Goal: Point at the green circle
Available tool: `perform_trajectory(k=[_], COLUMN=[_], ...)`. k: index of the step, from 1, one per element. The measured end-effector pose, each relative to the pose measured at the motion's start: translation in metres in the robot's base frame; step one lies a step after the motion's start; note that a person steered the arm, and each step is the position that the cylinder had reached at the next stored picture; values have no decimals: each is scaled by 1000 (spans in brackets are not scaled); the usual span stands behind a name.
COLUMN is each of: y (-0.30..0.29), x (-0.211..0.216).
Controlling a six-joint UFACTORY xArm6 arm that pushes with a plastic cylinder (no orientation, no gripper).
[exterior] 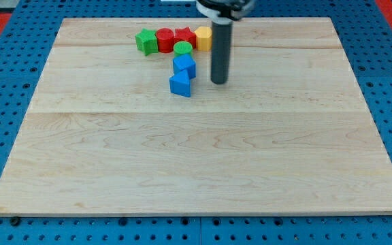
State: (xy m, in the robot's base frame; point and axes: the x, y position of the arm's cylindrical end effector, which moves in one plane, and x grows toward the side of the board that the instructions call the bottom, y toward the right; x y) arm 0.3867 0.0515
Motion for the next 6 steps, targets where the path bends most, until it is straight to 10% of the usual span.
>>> perform_trajectory(k=[2, 4, 6], y=[-71, -194, -105], x=[99, 24, -72])
